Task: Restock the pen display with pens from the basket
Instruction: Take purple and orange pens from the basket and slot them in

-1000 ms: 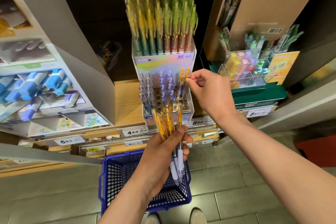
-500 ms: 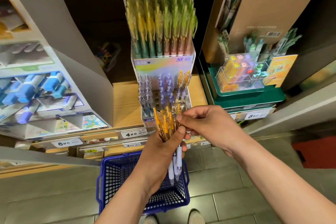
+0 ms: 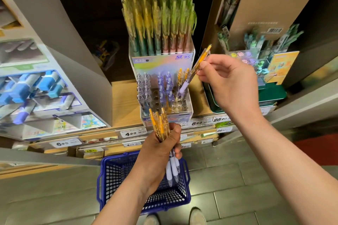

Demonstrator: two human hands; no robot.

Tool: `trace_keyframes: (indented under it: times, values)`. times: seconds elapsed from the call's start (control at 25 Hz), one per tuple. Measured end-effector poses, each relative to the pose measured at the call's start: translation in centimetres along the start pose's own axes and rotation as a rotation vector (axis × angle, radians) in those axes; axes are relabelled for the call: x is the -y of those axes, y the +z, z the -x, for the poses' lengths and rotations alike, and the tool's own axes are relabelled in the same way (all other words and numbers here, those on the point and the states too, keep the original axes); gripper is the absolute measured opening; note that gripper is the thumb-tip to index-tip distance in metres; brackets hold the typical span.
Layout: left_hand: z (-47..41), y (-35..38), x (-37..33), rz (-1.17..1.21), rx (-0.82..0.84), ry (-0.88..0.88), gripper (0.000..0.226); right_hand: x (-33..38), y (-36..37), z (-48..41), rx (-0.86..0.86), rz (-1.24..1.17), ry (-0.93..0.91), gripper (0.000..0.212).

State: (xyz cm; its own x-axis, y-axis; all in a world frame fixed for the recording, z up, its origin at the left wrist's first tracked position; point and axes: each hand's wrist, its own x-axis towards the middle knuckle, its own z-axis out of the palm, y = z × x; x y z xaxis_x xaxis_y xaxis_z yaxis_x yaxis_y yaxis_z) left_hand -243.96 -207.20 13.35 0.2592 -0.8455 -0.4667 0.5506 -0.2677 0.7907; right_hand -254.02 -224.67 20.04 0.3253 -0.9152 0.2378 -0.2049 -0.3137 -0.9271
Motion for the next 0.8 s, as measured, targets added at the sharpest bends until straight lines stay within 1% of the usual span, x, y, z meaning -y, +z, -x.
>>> trace_keyframes:
  times: [0.04, 0.16, 0.24, 0.32, 0.4, 0.48, 0.68, 0.8]
  values:
    - [0.0, -0.1, 0.0, -0.001, 0.001, -0.001, 0.023, -0.5, 0.5, 0.0, -0.017, 0.055, -0.030, 0.014]
    - [0.1, 0.0, 0.1, 0.045, -0.005, -0.008, 0.022, -1.9, 1.7, 0.4, 0.014, 0.147, -0.070, 0.010]
    - [0.0, 0.1, 0.1, 0.092, -0.018, -0.018, 0.021, -2.6, 2.1, 0.7, 0.029, 0.241, -0.151, 0.014]
    - [0.0, 0.0, 0.2, 0.113, -0.033, -0.021, 0.018, -3.0, 2.4, 1.3, 0.051, 0.375, -0.248, 0.013]
    - [0.1, -0.1, 0.2, 0.123, -0.043, -0.020, 0.013, -3.3, 2.7, 1.8, 0.095, 0.466, -0.281, 0.010]
    - [0.1, -0.2, 0.3, 0.115, -0.044, -0.007, 0.010, -3.4, 2.9, 1.9, 0.111, 0.502, -0.263, 0.012]
    - [0.2, -0.2, 0.3, 0.098, -0.033, 0.016, 0.014, -3.4, 3.4, 1.7, 0.098, 0.514, -0.208, 0.013]
    - [0.3, -0.1, 0.3, 0.089, -0.042, 0.026, 0.018, -3.5, 3.3, 2.0, 0.140, 0.509, -0.103, 0.013]
